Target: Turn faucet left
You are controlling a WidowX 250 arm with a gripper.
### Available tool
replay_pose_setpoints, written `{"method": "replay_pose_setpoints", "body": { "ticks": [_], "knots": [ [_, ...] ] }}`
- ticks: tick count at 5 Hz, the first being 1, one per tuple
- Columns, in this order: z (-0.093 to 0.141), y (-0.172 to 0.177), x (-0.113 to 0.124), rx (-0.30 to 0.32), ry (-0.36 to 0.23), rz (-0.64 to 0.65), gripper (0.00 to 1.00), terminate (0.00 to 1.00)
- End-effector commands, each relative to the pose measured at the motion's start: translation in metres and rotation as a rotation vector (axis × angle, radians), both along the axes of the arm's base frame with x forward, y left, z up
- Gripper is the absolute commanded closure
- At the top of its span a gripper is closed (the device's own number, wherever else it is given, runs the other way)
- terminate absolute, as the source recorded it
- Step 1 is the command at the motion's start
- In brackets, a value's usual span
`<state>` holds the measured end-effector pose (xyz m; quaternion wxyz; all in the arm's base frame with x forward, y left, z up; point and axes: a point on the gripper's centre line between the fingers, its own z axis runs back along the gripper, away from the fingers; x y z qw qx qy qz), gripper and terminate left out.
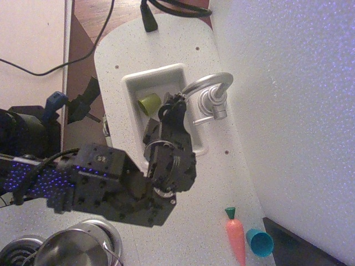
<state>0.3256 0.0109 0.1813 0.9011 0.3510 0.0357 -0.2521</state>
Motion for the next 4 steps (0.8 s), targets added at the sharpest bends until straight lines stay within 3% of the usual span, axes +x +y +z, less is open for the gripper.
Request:
{"method": "replay_pose_setpoints", "body": {
  "ticks": [1, 2, 3, 4],
  "knots": [
    [0.000, 0.000, 0.000, 0.000, 0.000, 0.000, 0.00, 0.00],
    [-0.013, -0.001, 0.031, -0.247, -0.117, 0.029, 0.00, 0.00],
    [-0.026, -0.003, 0.048, -0.499, -0.167, 0.019, 0.00, 0.00],
    [-0.033, -0.002, 0.057, -0.528, -0.189, 0.001, 0.00, 0.00]
  ]
}}
